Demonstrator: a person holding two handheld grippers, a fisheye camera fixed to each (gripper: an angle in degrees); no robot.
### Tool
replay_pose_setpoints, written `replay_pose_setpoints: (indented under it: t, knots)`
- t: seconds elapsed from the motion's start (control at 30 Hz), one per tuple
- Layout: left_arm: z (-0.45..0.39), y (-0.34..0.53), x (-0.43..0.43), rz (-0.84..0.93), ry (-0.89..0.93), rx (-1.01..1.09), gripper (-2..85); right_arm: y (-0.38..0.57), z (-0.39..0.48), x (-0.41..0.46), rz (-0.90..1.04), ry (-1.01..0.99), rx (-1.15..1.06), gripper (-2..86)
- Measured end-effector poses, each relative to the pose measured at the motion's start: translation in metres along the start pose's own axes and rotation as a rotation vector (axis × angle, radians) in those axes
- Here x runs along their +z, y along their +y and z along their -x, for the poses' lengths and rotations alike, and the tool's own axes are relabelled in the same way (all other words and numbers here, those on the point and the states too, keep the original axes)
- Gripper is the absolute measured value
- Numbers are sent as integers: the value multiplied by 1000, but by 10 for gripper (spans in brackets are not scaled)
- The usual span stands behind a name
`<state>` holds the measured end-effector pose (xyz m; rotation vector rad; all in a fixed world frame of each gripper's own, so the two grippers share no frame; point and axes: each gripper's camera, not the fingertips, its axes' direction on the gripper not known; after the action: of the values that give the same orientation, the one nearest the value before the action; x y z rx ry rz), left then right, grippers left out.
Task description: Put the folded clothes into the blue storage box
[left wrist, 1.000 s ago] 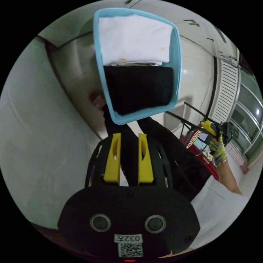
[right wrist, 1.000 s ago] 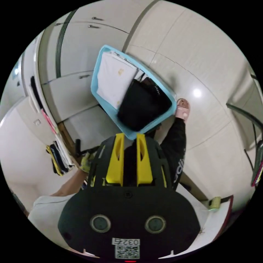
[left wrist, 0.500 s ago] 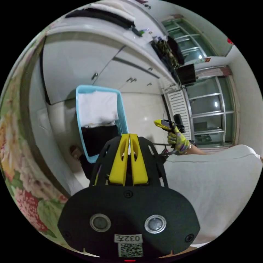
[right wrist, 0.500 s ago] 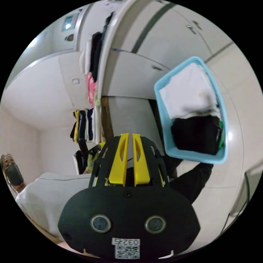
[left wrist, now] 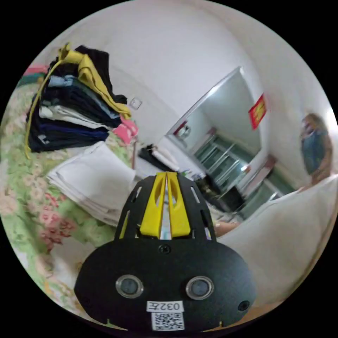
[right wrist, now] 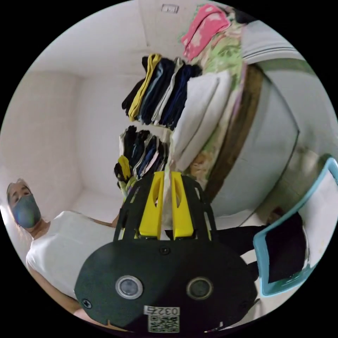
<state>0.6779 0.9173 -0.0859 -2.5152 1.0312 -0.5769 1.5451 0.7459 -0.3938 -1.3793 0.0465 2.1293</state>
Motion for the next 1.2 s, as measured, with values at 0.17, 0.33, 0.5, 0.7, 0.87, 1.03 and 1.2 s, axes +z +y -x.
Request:
replay_pose_setpoints:
  t: [0.17,0.33,0.5,0.7,0.87,1.03,1.2]
  knots:
    - [77,32,-41,-214,411,-251,-9,-37,-4,64,105,-162,126,65]
    - [110,50,-77,-322,405,-335,-8,-47,-8,101,181,-89,227,90]
    - [137,45,-97,-236,327,-393,2,-53,-4,117,209,-6,267,91]
    - [179,56,-102,-207,389,-594,53,-60,1,132,238,1,312,68]
    - [180,57,-96,-112,326,-686,107,-73,15,130,209,-73,320,15]
    - [176,42,-78,-90,370,-724,162,-80,30,121,129,-251,320,1]
    - [190,7,-45,-163,521,-761,185,-78,32,117,88,-358,321,0]
